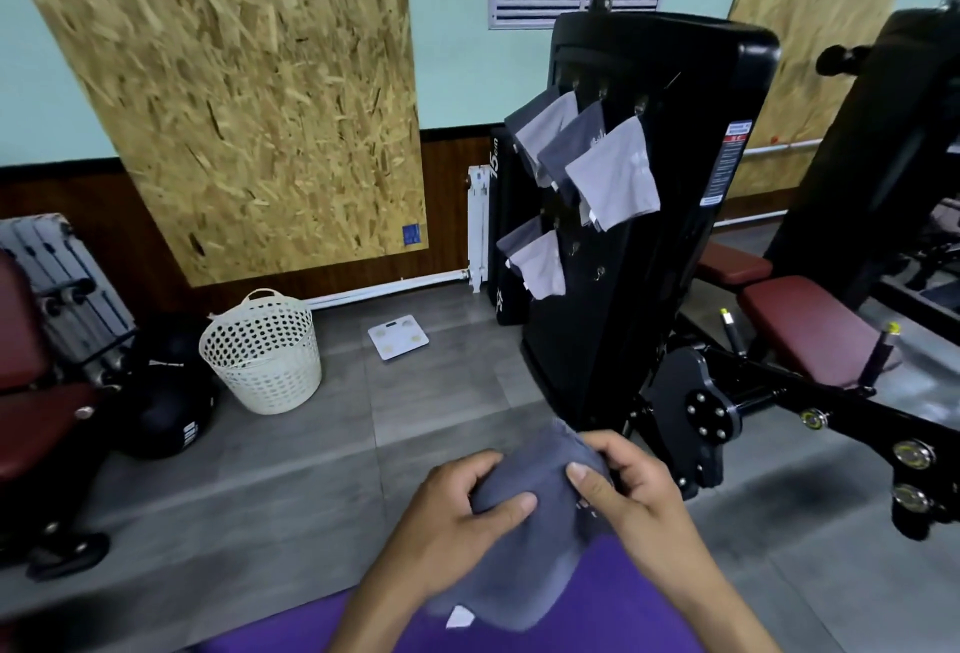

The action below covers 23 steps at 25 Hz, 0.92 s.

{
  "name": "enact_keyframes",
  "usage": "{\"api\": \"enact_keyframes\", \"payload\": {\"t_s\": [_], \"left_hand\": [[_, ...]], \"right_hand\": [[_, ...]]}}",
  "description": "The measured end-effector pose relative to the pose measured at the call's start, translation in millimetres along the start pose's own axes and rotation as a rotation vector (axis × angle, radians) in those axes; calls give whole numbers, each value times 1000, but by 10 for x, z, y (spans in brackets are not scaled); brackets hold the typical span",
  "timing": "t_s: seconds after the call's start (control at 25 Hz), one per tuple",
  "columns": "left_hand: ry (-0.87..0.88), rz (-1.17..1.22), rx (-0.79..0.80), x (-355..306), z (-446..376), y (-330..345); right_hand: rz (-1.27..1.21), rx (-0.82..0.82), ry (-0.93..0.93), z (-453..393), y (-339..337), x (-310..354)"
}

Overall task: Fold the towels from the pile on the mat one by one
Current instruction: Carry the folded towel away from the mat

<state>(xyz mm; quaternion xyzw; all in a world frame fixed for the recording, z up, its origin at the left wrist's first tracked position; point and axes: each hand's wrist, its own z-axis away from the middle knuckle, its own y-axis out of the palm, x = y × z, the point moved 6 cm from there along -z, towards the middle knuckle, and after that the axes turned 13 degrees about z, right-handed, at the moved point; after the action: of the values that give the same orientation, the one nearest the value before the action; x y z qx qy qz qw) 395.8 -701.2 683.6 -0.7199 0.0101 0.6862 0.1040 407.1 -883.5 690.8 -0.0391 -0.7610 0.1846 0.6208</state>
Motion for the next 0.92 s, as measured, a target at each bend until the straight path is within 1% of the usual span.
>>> {"api": "enact_keyframes", "payload": {"t_s": [0.16, 0.32, 0.48, 0.64, 0.76, 0.84, 0.92], "left_hand": [[10, -22, 41, -82, -39, -73], [-3, -55, 45, -76, -325, 8], [-40, -85, 27, 41, -950, 226], [-57, -111, -7, 243, -1688, 482], [-74, -120, -33, 355, -2210, 693], [-87, -117, -30, 402, -2534, 806], [-102, -113, -21, 464, -2836, 858]], "right_hand": [[-68, -24, 26, -45, 62, 29], [-80, -76, 61, -269, -51, -124], [-65, -70, 82, -772, -385, -486], [-151, -95, 83, -1296, -807, -928], [-116, -73, 61, -1680, -1105, -1162], [-120, -32, 101, -1957, -1238, -1333], [-93, -46, 130, -2219, -1340, -1507]]}}
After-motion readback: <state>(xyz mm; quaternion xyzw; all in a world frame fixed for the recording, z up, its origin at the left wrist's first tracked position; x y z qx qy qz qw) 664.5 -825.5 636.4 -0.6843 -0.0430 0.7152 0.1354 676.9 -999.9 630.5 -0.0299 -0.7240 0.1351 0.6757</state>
